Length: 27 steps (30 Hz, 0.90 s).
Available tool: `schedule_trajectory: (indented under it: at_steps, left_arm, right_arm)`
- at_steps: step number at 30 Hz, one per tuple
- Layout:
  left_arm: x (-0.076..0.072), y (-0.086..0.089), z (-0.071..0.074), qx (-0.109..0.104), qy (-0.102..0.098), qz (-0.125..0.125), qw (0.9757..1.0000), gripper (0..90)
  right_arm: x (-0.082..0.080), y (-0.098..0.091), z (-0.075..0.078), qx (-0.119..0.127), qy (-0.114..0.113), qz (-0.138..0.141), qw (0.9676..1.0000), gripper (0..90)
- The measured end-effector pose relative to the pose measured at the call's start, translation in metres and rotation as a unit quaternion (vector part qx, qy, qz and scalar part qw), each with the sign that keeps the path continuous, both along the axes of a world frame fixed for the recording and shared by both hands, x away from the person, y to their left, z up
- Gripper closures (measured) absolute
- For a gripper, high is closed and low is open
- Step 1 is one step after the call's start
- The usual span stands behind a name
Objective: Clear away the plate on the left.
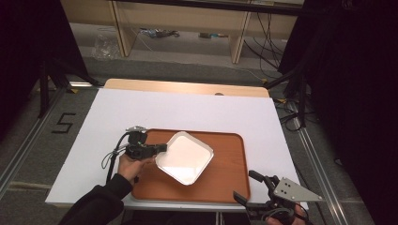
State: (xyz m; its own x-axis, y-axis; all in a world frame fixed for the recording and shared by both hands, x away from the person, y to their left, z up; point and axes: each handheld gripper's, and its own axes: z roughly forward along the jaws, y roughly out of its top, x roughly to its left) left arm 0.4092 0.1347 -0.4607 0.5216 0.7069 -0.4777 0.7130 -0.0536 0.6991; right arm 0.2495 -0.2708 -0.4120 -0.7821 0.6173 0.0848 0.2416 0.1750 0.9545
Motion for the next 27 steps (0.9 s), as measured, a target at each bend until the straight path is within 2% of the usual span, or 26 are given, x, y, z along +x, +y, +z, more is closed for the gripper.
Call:
schedule_trajectory:
  at_steps: [2,4,7,8,9,10,13,15,16,19,20,22,23,24,26,27]
  left_arm:
    - [-0.001,-0.003,-0.001,0.003,-0.002,-0.006,1.0,88.2]
    - [-0.002,-0.007,-0.003,-0.003,0.0,-0.008,1.0,88.2]
    - [-0.004,-0.011,-0.006,0.005,0.002,-0.013,0.9999,88.2]
    - [-0.005,-0.013,-0.007,0.006,0.003,-0.012,0.9999,88.2]
    - [-0.005,-0.015,-0.009,0.01,0.004,-0.019,0.9998,88.2]
    - [-0.005,-0.016,-0.009,0.01,0.004,-0.019,0.9998,88.2]
    - [-0.006,-0.022,-0.013,0.021,0.005,-0.019,0.9996,88.2]
    - [-0.006,-0.024,-0.015,0.025,0.007,-0.023,0.9994,88.2]
    - [-0.006,-0.026,-0.016,0.028,0.007,-0.02,0.9994,88.2]
    - [-0.007,-0.031,-0.022,0.043,0.009,-0.027,0.9987,88.1]
    - [-0.007,-0.032,-0.023,0.047,0.009,-0.033,0.9983,88.0]
    - [-0.008,-0.034,-0.027,0.06,0.011,-0.036,0.9975,87.8]
    - [-0.008,-0.034,-0.028,0.054,0.016,-0.034,0.9979,87.9]
    - [-0.008,-0.034,-0.029,0.052,0.019,-0.034,0.9979,87.8]
    - [-0.009,-0.034,-0.029,0.053,0.017,-0.035,0.9978,87.7]
    - [-0.009,-0.034,-0.029,0.054,0.017,-0.035,0.9978,87.6]
  right_arm:
    - [0.0,0.001,0.0,0.002,-0.001,-0.002,1.0,16.5]
    - [0.0,0.0,0.0,-0.001,-0.001,-0.001,1.0,16.5]
    - [-0.001,0.0,0.0,-0.003,-0.001,-0.007,1.0,16.5]
    - [0.0,0.0,0.0,-0.001,-0.009,-0.009,0.9999,16.5]
    - [-0.001,0.001,0.0,-0.002,0.001,-0.007,1.0,16.5]
    - [0.0,0.001,0.0,-0.002,-0.002,-0.001,1.0,16.5]
    - [-0.001,0.001,0.0,-0.004,-0.001,0.0,1.0,16.5]
    - [0.001,0.003,-0.002,0.013,-0.007,-0.004,0.9999,16.5]
    - [0.0,0.003,-0.002,0.014,-0.007,-0.005,0.9999,16.5]
    - [-0.001,0.001,0.0,-0.002,-0.005,-0.004,1.0,16.5]
    - [0.0,0.003,-0.002,0.014,-0.008,-0.003,0.9999,16.5]
    - [0.0,0.003,-0.002,0.013,-0.009,-0.005,0.9999,16.5]
    - [-0.001,0.001,0.0,0.0,-0.006,-0.005,1.0,16.5]
    - [-0.001,0.001,0.0,-0.001,-0.006,-0.004,1.0,16.5]
    - [0.0,0.003,-0.002,0.014,-0.007,-0.003,0.9999,16.5]
    - [0.0,0.003,-0.002,0.013,-0.007,-0.004,0.9999,16.5]
